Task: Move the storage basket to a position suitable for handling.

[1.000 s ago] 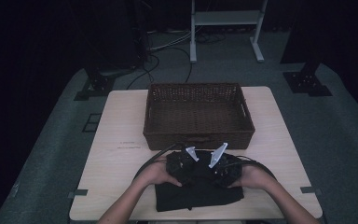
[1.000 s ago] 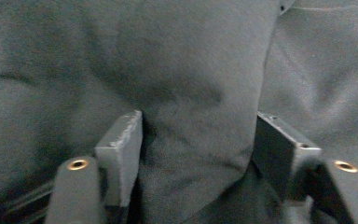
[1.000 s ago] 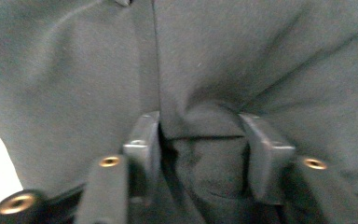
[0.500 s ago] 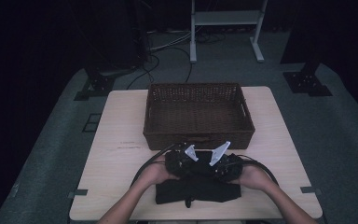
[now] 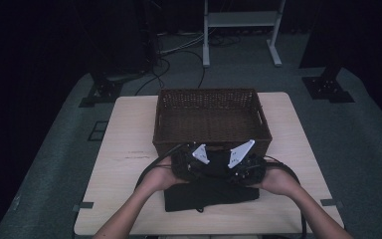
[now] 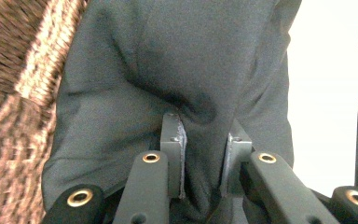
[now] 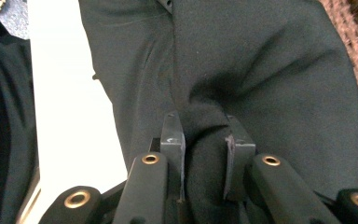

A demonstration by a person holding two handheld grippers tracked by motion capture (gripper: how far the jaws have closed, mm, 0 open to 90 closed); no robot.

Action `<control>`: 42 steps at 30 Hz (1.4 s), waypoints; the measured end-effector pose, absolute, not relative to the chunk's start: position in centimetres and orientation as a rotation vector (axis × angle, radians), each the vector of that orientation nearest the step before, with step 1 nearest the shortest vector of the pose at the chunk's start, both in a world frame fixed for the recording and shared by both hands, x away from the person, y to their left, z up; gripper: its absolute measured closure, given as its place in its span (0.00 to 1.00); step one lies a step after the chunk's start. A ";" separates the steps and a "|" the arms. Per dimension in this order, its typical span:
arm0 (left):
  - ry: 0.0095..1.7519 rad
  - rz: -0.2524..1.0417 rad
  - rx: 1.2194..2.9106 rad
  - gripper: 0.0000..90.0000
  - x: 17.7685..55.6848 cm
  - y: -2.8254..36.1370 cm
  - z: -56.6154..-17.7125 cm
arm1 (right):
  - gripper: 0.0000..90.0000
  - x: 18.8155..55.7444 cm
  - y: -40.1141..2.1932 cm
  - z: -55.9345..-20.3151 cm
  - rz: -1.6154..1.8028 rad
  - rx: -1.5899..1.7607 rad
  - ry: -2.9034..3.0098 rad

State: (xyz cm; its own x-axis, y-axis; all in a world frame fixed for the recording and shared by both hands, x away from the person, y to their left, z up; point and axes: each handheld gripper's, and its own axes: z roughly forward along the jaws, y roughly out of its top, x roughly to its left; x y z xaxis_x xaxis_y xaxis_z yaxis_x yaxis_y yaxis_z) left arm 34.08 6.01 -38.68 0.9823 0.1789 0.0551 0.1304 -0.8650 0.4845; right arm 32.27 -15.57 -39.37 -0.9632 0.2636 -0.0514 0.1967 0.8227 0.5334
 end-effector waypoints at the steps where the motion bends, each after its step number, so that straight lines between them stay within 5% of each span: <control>1: 0.219 0.134 2.630 0.84 34.1 6.0 -38.7 | 0.82 32.2 -15.6 -39.1 0.827 0.366 2.879; 42: 0.165 0.220 2.581 0.84 34.1 6.1 -30.2 | 0.82 32.4 -16.9 -31.5 0.930 0.334 2.797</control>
State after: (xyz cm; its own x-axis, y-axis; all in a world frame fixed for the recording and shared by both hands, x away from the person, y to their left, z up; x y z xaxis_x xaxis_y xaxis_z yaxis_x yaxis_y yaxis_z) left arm 34.07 6.07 -30.17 0.9792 0.1609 0.1234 0.0730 -0.8474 0.5259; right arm 32.38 -16.95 -31.45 -0.9596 0.2652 -0.0942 0.1560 0.7797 0.6064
